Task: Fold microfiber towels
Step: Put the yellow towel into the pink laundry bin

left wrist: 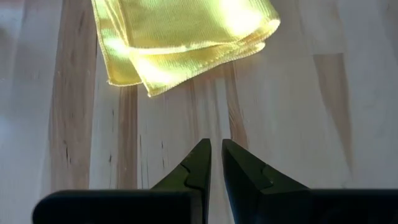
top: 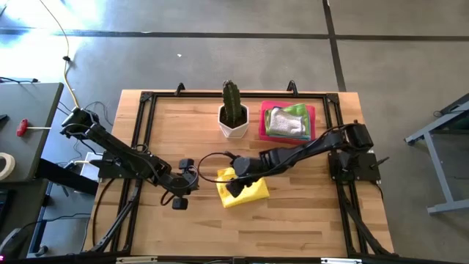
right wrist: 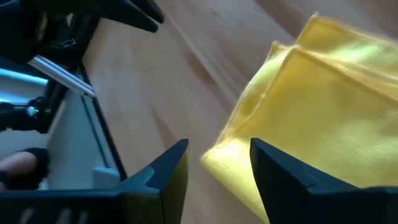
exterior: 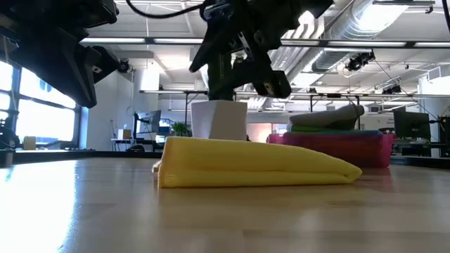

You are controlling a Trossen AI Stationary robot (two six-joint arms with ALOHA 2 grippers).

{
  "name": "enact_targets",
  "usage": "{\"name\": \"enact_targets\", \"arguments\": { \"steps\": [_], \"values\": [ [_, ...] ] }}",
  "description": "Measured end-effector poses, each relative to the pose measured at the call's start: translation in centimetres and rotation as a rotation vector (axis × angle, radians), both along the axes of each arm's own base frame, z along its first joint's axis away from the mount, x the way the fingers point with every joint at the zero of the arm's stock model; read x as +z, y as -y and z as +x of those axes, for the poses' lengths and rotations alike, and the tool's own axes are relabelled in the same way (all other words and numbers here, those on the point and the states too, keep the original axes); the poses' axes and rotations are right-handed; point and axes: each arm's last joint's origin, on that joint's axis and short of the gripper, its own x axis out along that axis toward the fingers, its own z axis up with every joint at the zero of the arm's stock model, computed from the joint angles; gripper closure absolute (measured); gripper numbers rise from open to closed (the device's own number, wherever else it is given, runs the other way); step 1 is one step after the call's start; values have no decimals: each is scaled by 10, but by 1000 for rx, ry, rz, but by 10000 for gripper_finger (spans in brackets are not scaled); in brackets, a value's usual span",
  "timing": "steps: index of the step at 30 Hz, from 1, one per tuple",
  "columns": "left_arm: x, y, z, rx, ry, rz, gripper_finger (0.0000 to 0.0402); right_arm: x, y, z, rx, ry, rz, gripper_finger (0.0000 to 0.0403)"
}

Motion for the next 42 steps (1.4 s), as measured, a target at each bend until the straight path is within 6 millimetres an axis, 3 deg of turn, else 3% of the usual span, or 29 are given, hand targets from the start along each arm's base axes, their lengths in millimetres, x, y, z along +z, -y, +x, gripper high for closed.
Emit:
{"name": "enact_targets", "arguments": {
  "steps": [4, 7, 12, 17, 22, 25, 32, 42],
  "values": [
    [0, 0, -1, 2, -7, 4, 369, 2, 5, -11, 45, -75, -87, 238],
    [0, -1, -1, 10, -3, 18, 369, -7, 6, -25, 78, -222, -197, 244],
    [1, -1, 1, -13, 17, 73, 369, -19, -8, -43, 224, -370, -357, 254],
    [6, 2, 10, -95, 121, 107, 369, -6, -23, -47, 278, -273, -530, 258],
    [0, 7, 29, -173, 216, 156, 369, -16, -35, -56, 302, -278, -681, 259],
    [-13, 7, 42, -173, 232, 173, 369, -29, -39, -62, 319, -286, -693, 259],
    [-43, -1, 72, -105, 298, 173, 369, -48, -42, -59, 340, -106, -686, 259],
    [-88, -25, 78, 31, 105, 114, 368, -59, -42, -54, 258, 155, -689, 259]
  ]
}}
